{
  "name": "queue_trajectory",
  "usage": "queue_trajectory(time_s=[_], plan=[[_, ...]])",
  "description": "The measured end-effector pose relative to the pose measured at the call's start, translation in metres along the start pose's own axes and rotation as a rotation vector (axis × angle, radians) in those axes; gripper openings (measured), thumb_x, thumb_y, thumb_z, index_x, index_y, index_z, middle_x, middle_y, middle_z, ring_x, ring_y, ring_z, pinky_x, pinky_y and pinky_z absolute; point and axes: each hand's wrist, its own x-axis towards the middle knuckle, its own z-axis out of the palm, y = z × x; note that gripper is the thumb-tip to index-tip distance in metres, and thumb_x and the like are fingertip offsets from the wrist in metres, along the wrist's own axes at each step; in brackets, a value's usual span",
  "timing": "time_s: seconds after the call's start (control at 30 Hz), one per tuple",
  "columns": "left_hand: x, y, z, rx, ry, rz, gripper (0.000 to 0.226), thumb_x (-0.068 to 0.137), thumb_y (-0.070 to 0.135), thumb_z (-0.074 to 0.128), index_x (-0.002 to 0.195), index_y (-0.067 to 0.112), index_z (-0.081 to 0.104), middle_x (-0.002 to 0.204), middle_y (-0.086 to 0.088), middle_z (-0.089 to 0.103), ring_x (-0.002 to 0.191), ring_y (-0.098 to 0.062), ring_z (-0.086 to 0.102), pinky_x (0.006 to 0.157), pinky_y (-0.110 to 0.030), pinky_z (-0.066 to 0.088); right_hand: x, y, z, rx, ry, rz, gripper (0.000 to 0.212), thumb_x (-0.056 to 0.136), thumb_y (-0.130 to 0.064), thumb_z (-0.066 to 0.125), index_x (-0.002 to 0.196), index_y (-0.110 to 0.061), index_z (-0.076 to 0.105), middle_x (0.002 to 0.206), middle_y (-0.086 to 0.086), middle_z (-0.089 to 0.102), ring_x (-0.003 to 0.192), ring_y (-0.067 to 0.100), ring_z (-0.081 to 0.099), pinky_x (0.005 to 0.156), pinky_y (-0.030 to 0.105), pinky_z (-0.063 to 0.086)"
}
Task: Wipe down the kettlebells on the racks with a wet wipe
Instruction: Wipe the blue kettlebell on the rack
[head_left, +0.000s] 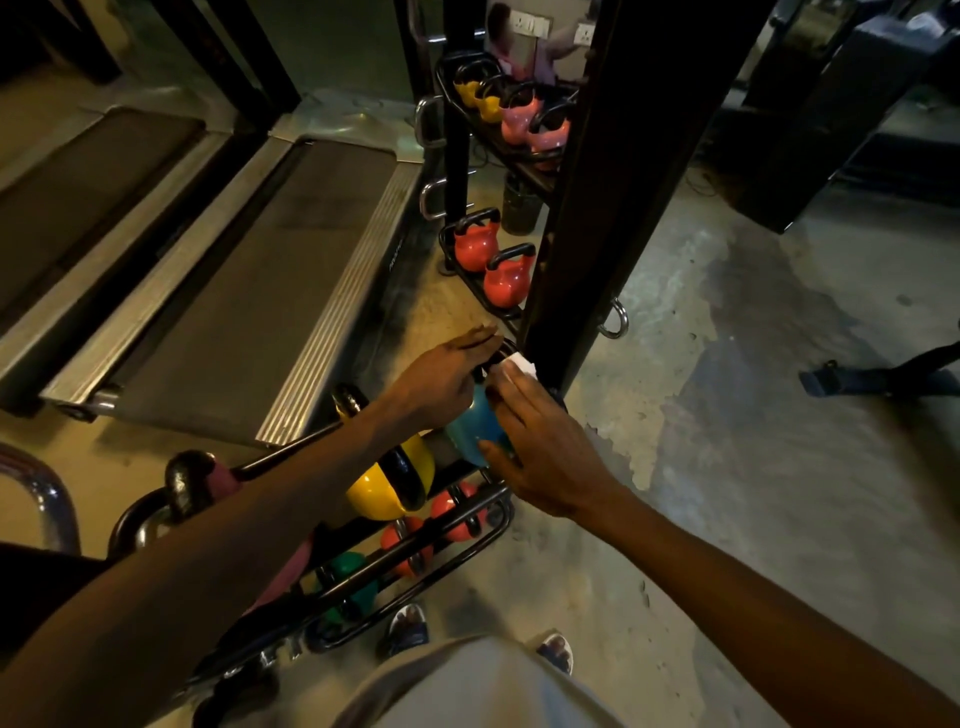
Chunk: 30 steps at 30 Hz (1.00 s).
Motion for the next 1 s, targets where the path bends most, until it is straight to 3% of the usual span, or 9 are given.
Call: queue_trajectory(time_s=[0.07,0.23,0.37,0.47,0.6,0.7,0.83,0.93,1.0], plan=[[-0.001,0.000,0.001,-0.004,0.003,-0.004,0.072,0.094,-0.006,0.046,0.163,0.012,0.034,0.172,-0.005,0.025,0.159,-0.015,0.019,0.124,-0.017,0.014,-0.007,0.006,-0.002,-0.021,-0.001,-0.037,0.077,0.104,-0.055,0.043,0.164,-0.013,0.023,0.172,0.007,0.021,0.160,0.022,0.012,0.126,0.040,0.024],[-0.001,-0.001,0.001,-0.017,0.002,0.008,0.074,0.092,-0.007,0.046,0.162,0.011,0.036,0.171,-0.007,0.027,0.160,-0.017,0.020,0.129,-0.037,0.026,0.006,0.008,0.003,-0.001,-0.007,0.003,0.077,0.105,-0.053,0.047,0.165,-0.014,0.021,0.174,0.007,0.014,0.161,0.020,0.004,0.129,0.041,0.020],[-0.003,0.002,-0.001,0.001,0.015,0.000,0.075,0.092,-0.009,0.046,0.163,0.014,0.035,0.172,-0.005,0.026,0.160,-0.016,0.019,0.129,-0.034,0.025,-0.003,0.009,0.002,0.017,-0.001,-0.060,0.075,0.105,-0.053,0.046,0.163,-0.010,0.026,0.172,0.008,0.022,0.161,0.020,0.011,0.129,0.042,0.024],[-0.004,0.005,0.000,0.000,0.020,-0.011,0.078,0.090,-0.011,0.046,0.163,0.015,0.036,0.172,-0.004,0.025,0.160,-0.017,0.019,0.129,-0.036,0.025,-0.015,0.019,0.001,0.053,0.034,-0.071,0.075,0.106,-0.052,0.045,0.165,-0.013,0.021,0.173,0.006,0.018,0.161,0.017,0.010,0.128,0.040,0.025],[-0.006,0.008,0.002,0.027,0.007,-0.048,0.082,0.089,-0.009,0.049,0.165,0.013,0.029,0.173,-0.007,0.020,0.161,-0.023,0.018,0.129,-0.041,0.026,0.008,0.011,-0.001,0.186,0.016,0.016,0.072,0.107,-0.050,0.047,0.166,-0.016,0.022,0.173,0.004,0.017,0.160,0.013,0.008,0.126,0.031,0.016],[-0.011,0.012,0.005,0.098,0.014,-0.141,0.090,0.093,0.004,0.063,0.167,0.010,0.013,0.175,-0.010,0.009,0.161,-0.027,0.015,0.128,-0.040,0.025,0.029,0.002,-0.008,0.338,-0.018,0.097,0.062,0.111,-0.045,0.040,0.164,-0.016,0.026,0.173,0.004,0.019,0.160,0.013,0.010,0.128,0.032,0.013],[-0.020,0.018,0.006,0.112,0.032,-0.278,0.093,0.094,0.006,0.062,0.167,0.007,0.005,0.175,-0.014,0.005,0.161,-0.028,0.011,0.129,-0.036,0.017,0.047,-0.009,-0.029,0.692,-0.045,0.220,0.051,0.113,-0.035,0.039,0.159,-0.013,0.040,0.167,0.005,0.034,0.156,0.011,0.024,0.130,0.037,0.018],[-0.026,0.022,0.007,0.119,0.014,-0.311,0.098,0.092,0.007,0.064,0.168,0.011,0.002,0.176,-0.010,0.001,0.162,-0.026,0.008,0.128,-0.035,0.022,0.070,-0.009,-0.046,0.848,-0.139,0.402,0.055,0.111,-0.051,0.035,0.156,-0.020,0.045,0.163,0.005,0.043,0.152,0.019,0.035,0.125,0.038,0.025],[-0.026,0.028,0.007,0.112,-0.019,-0.313,0.099,0.091,0.006,0.062,0.168,0.014,0.001,0.176,-0.008,0.000,0.161,-0.025,0.009,0.125,-0.034,0.025,0.087,-0.004,-0.049,0.954,-0.212,0.528,0.080,0.097,-0.080,0.032,0.154,-0.026,0.049,0.158,0.006,0.049,0.146,0.024,0.044,0.123,0.044,0.029]])
